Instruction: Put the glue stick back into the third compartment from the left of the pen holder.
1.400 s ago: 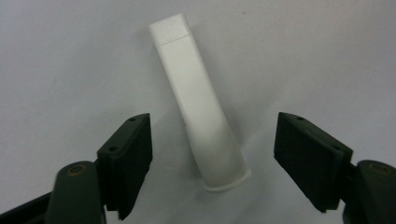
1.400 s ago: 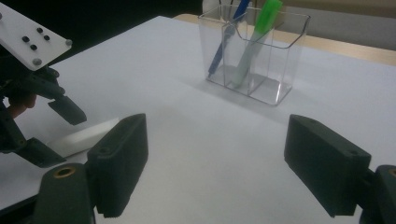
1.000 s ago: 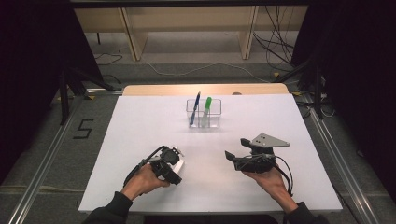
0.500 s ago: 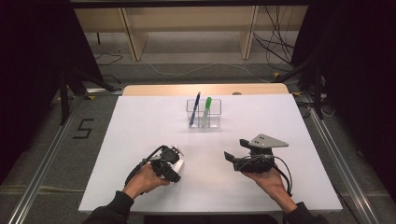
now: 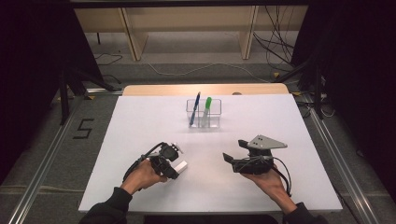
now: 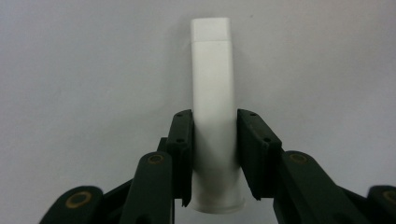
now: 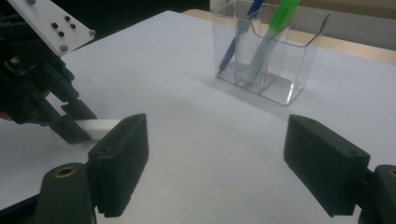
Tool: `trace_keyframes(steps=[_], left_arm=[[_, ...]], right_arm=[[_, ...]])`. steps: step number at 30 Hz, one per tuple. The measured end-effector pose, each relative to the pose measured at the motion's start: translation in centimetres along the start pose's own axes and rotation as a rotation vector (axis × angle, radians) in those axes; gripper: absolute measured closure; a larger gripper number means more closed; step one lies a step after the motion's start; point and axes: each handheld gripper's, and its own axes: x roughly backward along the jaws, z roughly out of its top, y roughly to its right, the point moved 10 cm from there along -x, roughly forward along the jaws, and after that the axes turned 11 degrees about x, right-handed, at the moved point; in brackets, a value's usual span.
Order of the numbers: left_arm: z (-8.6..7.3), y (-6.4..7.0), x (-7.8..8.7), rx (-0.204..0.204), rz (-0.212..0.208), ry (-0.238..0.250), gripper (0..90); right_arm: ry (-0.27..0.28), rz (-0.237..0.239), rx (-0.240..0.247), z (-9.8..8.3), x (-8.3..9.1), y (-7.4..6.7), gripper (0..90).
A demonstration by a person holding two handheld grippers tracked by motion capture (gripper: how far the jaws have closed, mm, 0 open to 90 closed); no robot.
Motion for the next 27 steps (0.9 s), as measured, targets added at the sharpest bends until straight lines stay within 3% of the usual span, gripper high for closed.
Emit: trace_keyframes(steps=[5,11,14,22,27], left_arm=[[0.5,0.5,0.7,-0.044,-0.024,-0.013,67.1],[1.6,1.5,1.4,-0.059,-0.079,-0.022,67.1],[2.3,1.8,1.7,-0.079,-0.086,-0.028,67.1],[3.9,3.6,2.3,-0.130,-0.111,-0.017,67.1],[4.5,4.7,2.2,-0.163,-0.141,-0.035,67.1]], right_arm=[[0.007,0.014,0.037,0.2,0.1,-0.8,23.0],[0.012,0.025,0.090,0.3,0.2,-1.9,23.0],[0.019,0.025,0.139,0.3,0.3,-2.4,23.0],[0.008,0.038,0.213,-0.1,0.1,-3.6,23.0],[0.012,0.033,0.313,-0.1,0.1,-4.5,22.9]])
